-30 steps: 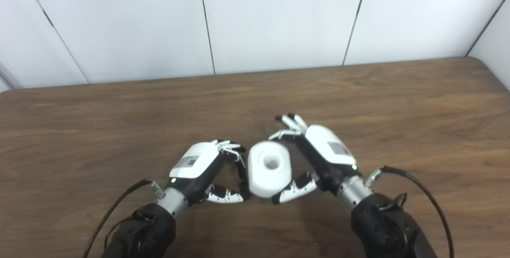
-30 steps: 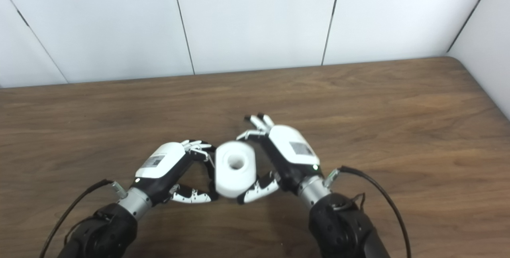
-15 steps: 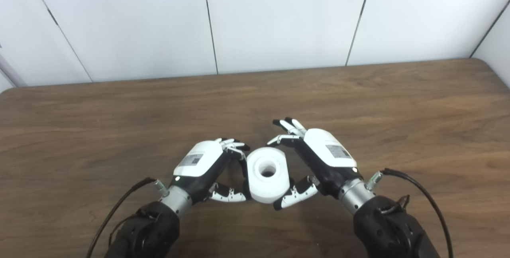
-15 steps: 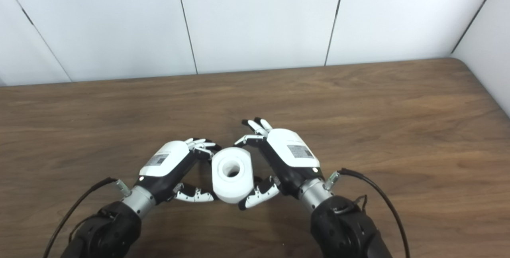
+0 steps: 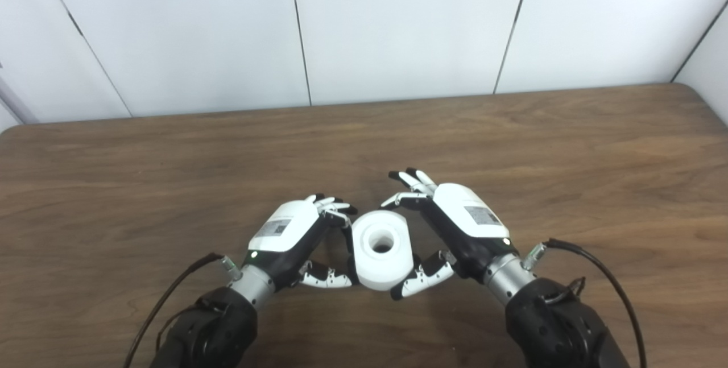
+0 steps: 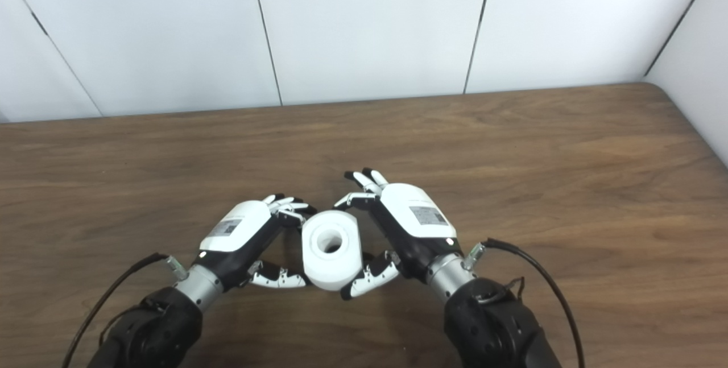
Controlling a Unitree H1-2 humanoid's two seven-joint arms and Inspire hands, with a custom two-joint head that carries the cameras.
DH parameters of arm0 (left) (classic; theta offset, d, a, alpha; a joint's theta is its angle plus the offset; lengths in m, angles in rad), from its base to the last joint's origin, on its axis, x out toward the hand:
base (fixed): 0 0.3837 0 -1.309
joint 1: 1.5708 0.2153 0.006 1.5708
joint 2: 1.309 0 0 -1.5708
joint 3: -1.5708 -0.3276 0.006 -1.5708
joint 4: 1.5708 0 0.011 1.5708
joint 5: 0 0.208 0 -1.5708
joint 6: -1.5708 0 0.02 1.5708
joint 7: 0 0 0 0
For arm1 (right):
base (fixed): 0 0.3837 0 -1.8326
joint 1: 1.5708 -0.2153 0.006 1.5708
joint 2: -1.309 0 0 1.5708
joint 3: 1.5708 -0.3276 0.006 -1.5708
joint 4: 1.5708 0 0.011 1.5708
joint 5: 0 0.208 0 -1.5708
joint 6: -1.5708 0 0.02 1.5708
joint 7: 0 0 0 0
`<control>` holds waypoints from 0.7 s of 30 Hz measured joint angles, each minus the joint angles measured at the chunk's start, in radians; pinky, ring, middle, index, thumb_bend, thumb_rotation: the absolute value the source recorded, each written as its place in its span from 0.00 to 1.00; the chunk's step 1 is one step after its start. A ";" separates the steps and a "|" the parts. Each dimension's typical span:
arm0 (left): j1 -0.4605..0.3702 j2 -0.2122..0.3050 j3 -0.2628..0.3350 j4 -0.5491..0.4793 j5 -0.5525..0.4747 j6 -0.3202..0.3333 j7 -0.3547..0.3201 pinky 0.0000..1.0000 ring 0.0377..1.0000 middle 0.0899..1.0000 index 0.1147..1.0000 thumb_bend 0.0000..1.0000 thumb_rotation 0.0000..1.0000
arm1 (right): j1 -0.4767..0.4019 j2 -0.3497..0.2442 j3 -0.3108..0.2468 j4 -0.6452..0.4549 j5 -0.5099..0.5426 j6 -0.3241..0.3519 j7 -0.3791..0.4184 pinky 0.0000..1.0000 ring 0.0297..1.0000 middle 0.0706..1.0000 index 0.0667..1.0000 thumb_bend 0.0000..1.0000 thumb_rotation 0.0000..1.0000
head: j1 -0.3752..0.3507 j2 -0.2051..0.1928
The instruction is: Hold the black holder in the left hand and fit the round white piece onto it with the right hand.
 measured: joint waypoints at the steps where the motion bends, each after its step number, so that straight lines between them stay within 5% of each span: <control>1: 0.000 0.000 0.000 0.000 0.000 0.000 0.000 0.99 0.92 0.84 0.41 0.52 0.04 | 0.001 0.001 -0.002 0.000 0.002 0.002 0.002 0.88 1.00 0.98 0.65 0.70 0.26 | -0.002 0.000; 7: 0.000 0.000 -0.001 0.000 0.000 0.000 -0.001 0.98 0.92 0.84 0.41 0.52 0.04 | 0.009 0.006 -0.011 -0.001 0.008 0.021 0.047 0.89 1.00 0.99 0.80 0.86 0.33 | -0.003 -0.002; 21: 0.000 0.000 -0.002 0.000 0.001 -0.001 0.000 0.96 0.91 0.83 0.41 0.52 0.04 | 0.014 0.020 -0.024 -0.001 0.009 0.030 0.075 0.87 1.00 1.00 0.91 0.97 0.38 | -0.006 0.000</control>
